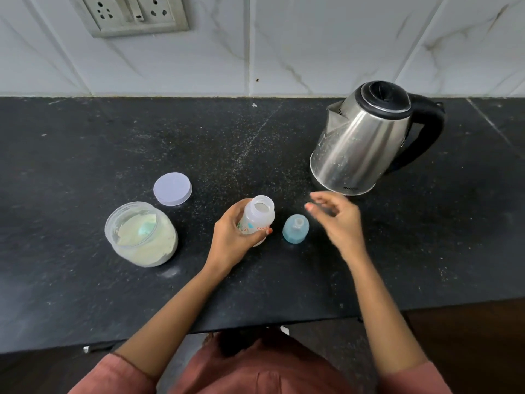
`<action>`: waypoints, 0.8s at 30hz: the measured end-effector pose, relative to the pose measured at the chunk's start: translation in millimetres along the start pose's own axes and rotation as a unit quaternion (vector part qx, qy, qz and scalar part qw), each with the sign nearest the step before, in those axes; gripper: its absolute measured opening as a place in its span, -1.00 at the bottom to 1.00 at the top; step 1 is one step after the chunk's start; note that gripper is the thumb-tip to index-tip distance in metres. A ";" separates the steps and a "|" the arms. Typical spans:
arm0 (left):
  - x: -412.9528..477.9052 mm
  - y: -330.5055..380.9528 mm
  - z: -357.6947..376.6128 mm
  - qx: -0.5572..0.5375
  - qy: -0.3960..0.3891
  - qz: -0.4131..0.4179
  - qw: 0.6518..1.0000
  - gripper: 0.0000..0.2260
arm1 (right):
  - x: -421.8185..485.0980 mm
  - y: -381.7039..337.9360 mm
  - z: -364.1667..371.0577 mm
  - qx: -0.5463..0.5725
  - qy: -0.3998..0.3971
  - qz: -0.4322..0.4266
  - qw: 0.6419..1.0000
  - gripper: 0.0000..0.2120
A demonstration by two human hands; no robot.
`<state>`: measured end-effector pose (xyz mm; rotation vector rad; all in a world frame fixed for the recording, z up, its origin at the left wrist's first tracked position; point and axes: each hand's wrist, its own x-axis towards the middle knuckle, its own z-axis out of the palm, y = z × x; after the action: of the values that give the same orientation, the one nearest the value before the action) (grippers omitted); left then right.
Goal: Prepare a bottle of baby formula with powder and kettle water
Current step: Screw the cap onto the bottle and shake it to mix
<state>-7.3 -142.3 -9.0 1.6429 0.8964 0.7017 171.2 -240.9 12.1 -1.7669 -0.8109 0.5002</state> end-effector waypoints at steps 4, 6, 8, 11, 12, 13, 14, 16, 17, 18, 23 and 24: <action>-7.0 -5.3 -3.9 -0.019 -0.019 0.001 1.000 -0.48 | -17.2 11.1 24.2 -0.139 -0.083 -0.001 0.987 -0.47; -9.0 -8.9 -5.5 -0.032 -0.028 -0.002 0.999 -0.48 | -20.8 17.6 31.1 -0.185 -0.107 0.004 0.977 -0.37; -10.0 -11.6 -6.8 -0.041 -0.036 -0.003 0.999 -0.49 | -23.1 23.0 35.7 -0.213 -0.115 0.014 0.970 -0.34; -10.2 -13.9 -9.0 -0.045 -0.041 0.001 0.998 -0.49 | -24.8 24.9 38.4 -0.225 -0.105 0.023 0.968 -0.37; -10.1 -14.9 -9.8 -0.047 -0.043 0.003 0.998 -0.49 | -24.9 23.0 38.3 -0.226 -0.101 0.023 0.969 -0.38; -9.9 -16.0 -10.3 -0.050 -0.044 0.003 0.998 -0.49 | -24.9 20.1 38.0 -0.224 -0.094 0.026 0.970 -0.39; -9.8 -17.1 -10.7 -0.053 -0.046 0.003 0.998 -0.48 | -25.0 14.7 37.1 -0.218 -0.083 0.028 0.972 -0.40; -9.8 -18.4 -11.3 -0.057 -0.049 0.006 0.997 -0.48 | -24.8 -2.7 33.8 -0.194 -0.056 0.028 0.979 -0.42; -9.9 -18.6 -11.9 -0.059 -0.051 0.008 0.997 -0.48 | -24.4 -14.2 31.5 -0.178 -0.046 0.026 0.983 -0.44; -9.9 -18.4 -12.5 -0.059 -0.053 0.009 0.997 -0.48 | -24.1 -27.2 29.2 -0.160 -0.042 0.021 0.986 -0.45; -8.7 -18.8 -15.0 -0.055 -0.067 0.023 0.996 -0.47 | -27.8 -79.6 29.5 -0.107 -0.094 -0.032 0.989 -0.47; -8.6 -19.4 -15.4 -0.057 -0.070 0.025 0.996 -0.47 | -29.3 -84.3 33.0 -0.102 -0.111 -0.039 0.988 -0.47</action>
<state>-28.5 -138.9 -24.1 1.5966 0.7044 0.6516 105.2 -224.7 78.8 -1.8798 -1.1175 0.5851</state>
